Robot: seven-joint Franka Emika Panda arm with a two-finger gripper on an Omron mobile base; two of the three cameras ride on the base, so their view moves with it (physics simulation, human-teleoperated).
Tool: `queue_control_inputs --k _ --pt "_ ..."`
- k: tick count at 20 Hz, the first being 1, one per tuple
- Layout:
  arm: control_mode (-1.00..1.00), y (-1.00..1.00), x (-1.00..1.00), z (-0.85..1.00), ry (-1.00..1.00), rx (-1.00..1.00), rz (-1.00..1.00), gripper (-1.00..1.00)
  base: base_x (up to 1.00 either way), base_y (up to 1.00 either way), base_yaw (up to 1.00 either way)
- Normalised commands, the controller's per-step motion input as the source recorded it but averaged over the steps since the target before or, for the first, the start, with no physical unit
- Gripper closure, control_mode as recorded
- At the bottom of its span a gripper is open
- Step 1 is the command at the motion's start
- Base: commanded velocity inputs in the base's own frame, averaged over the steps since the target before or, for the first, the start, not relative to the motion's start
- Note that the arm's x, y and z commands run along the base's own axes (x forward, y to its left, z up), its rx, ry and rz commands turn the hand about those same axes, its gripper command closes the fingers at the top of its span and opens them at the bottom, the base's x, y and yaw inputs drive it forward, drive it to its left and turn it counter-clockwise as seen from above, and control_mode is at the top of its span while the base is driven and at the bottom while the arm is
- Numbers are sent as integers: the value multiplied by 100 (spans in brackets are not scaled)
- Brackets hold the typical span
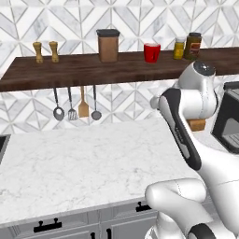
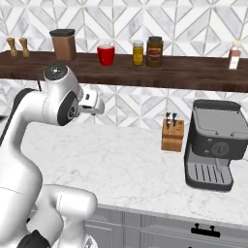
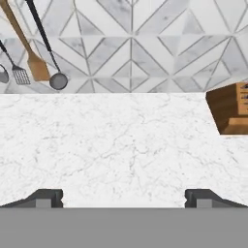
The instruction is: Gather all objects into one cabinet and sort the glasses and bowls to opposite sides.
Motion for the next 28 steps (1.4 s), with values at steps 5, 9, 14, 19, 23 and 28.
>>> queue_control_inputs --k 5,9,14,19,23,28 --pt "-100 0 0 80 0 0 -2 -100 0 0 0" --pt "-100 0 0 79 0 0 0 -100 0 0 0" --pt "-100 0 5 74 -5 0 0 -100 0 0 0" --pt "-100 -1 17 51 -16 0 0 -100 0 0 0" --pt "-100 -8 25 40 -3 0 0 -100 0 0 0" --pt "-100 -1 31 1 0 0 0 -100 0 0 0"
